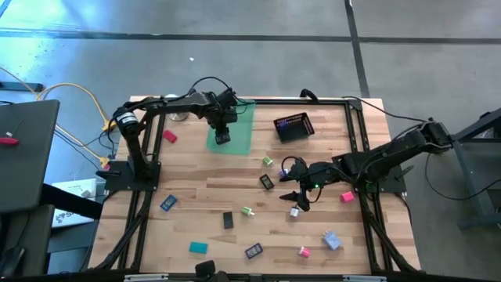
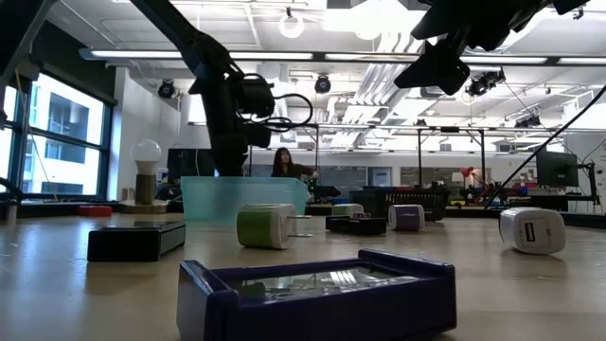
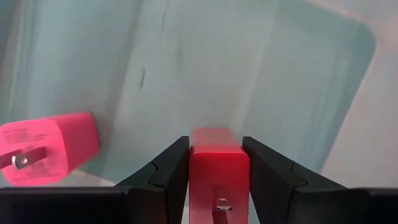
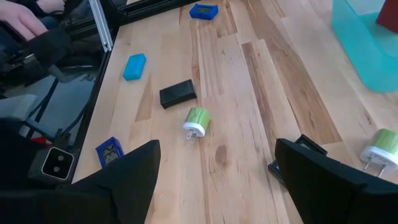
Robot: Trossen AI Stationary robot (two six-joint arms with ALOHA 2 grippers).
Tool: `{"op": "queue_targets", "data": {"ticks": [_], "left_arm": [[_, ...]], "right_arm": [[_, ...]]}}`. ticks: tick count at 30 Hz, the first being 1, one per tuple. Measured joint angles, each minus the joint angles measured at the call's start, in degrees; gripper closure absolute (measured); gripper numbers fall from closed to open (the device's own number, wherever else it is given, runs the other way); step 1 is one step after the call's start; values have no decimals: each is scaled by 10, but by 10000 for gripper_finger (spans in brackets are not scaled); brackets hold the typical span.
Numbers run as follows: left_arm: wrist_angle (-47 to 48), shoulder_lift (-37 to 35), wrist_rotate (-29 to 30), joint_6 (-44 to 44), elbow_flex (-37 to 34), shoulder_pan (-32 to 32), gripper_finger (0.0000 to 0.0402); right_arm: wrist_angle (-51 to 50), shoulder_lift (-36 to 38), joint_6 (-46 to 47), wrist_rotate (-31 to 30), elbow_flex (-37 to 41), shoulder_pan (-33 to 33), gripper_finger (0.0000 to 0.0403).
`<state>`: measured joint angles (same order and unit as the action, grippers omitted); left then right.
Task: Pick & Place Office items
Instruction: Put the red charger adapter into the green bin
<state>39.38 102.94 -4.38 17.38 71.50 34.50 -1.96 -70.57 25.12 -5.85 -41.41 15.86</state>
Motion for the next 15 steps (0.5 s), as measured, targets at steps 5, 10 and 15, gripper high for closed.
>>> {"op": "queue_targets", "data": {"ticks": [5, 10, 15], "left_arm": [[-1, -3, 4, -5, 0, 0, 262], [-3, -3, 4, -21, 0, 0, 262], [-3, -3, 5, -21, 0, 0, 261]], "right_arm": [[0, 0, 0, 0, 0, 0, 98], [0, 0, 0, 0, 0, 0, 98], [0, 0, 0, 0, 0, 0, 98]]}}
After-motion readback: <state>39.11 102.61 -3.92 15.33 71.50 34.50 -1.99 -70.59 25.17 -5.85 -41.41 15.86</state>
